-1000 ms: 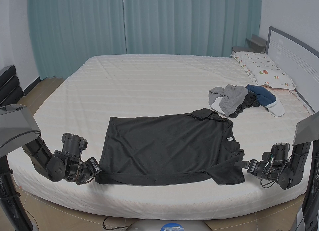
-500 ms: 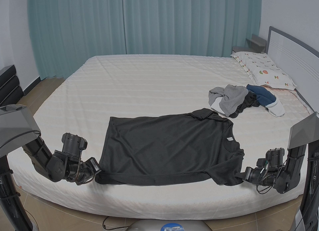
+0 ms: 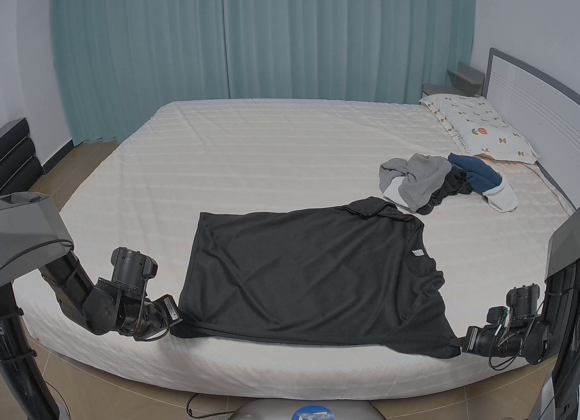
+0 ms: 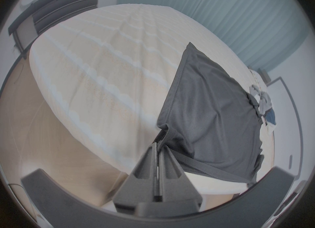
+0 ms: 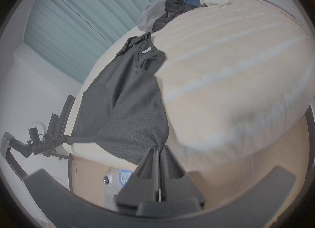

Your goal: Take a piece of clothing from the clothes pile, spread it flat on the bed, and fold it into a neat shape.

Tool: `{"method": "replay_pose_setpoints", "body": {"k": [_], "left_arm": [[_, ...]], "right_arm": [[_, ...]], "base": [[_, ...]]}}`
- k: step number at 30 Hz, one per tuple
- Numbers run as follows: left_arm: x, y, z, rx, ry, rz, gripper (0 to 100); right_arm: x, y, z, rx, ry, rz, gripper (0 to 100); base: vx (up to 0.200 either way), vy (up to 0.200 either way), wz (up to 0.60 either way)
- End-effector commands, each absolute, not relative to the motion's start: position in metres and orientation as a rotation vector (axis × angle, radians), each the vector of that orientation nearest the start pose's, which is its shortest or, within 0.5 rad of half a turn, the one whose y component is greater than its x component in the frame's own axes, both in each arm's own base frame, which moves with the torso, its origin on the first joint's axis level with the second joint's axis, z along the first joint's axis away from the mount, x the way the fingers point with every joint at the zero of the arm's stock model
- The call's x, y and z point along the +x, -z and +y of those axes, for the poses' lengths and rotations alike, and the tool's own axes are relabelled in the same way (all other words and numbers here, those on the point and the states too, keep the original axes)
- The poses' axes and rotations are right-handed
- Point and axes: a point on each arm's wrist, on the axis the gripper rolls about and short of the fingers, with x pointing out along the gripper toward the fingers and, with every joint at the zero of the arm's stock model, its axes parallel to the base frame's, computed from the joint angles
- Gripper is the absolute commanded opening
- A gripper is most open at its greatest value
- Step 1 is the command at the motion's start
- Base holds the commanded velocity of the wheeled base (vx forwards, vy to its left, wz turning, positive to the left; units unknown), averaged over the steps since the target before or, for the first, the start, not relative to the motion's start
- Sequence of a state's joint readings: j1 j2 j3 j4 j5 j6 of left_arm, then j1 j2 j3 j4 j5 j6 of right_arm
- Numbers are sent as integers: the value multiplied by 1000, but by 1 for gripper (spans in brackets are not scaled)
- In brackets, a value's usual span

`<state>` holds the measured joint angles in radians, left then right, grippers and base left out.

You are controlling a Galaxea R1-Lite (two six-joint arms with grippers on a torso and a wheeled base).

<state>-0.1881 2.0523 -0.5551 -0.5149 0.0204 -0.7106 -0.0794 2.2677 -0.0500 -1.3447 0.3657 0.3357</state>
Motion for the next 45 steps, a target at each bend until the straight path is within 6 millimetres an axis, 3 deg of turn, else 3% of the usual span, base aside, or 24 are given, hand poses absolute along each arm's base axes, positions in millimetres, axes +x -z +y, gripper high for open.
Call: {"method": "replay_pose_setpoints", "body": {"k": [1,13,30,31,39,45], "left_arm": [[269,-8,-48,-489,-200,1018,0],[251,1,-44,-355,-219,1132,0],[239,8,-48,-295,-196,1208,0],[238,8,-49,-294,-195,1210,100],[242,-1,-50,-319,-180,1168,100],[250,-23,-47,-367,-149,1072,100]], "right_arm": [[199,26,-9,497,-113,916,0],[176,20,-7,449,-117,1088,0],[167,25,-5,422,-66,1195,0],[167,25,-5,421,-67,1192,100],[178,14,-8,428,-70,1048,100],[203,-10,-7,628,-84,827,100]], "base": [[0,0,0],[0,0,0],[0,0,0],[0,0,0],[0,0,0],[0,0,0]]}}
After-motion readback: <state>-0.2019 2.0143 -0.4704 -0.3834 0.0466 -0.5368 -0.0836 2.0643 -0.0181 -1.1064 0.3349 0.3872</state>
